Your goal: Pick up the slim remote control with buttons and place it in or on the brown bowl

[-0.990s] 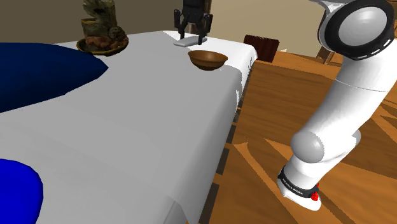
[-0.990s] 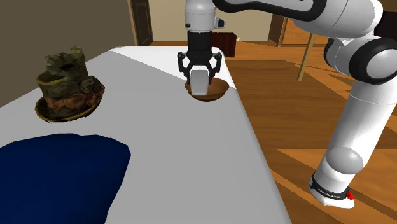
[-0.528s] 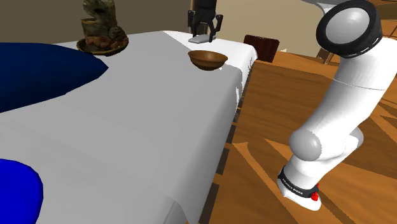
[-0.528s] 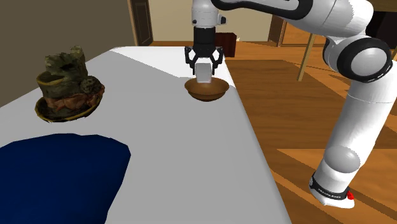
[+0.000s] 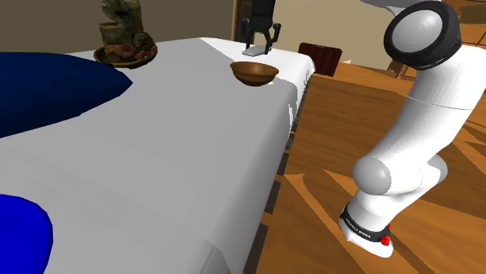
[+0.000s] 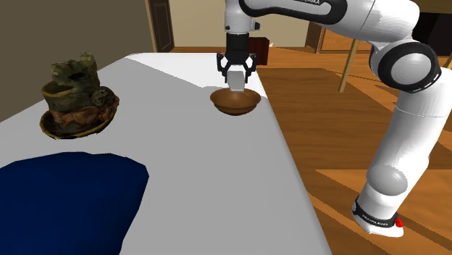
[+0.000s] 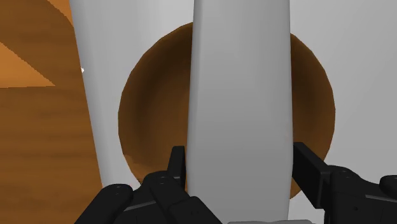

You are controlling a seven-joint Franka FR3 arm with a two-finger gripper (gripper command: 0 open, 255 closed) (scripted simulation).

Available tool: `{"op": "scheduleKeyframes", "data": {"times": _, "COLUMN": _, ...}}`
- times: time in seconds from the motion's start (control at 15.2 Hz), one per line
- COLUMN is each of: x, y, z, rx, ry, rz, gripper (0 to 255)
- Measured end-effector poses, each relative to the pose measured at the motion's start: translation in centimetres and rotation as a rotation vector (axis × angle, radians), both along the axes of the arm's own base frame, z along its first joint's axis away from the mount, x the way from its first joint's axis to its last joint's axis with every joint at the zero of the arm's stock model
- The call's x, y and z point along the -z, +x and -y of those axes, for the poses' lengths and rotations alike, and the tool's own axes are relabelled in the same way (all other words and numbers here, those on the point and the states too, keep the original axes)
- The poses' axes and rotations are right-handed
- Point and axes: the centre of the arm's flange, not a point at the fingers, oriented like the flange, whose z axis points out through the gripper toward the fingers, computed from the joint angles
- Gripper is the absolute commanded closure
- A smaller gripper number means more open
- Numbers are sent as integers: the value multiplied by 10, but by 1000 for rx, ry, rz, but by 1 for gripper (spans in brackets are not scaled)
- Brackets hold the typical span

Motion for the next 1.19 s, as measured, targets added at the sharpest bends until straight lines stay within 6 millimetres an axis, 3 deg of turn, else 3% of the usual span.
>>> {"op": "scheduleKeyframes", "data": {"times": 0.66, "x": 52, "y": 1, "z": 0, "rx": -1, "ry": 0, "rz": 0, "gripper": 255}}
{"op": "scheduleKeyframes", "data": {"times": 1.06, "x": 54, "y": 1, "z": 0, "rx": -1, "ry": -2, "rz": 5, "gripper": 255}}
{"op": "scheduleKeyframes", "data": {"times": 1.12, "x": 54, "y": 1, "z": 0, "rx": -1, "ry": -1, "rz": 5, "gripper": 0}}
{"op": "scheduleKeyframes", "data": {"times": 1.19, "x": 55, "y": 1, "z": 1, "rx": -1, "ry": -1, "rz": 3, "gripper": 0}}
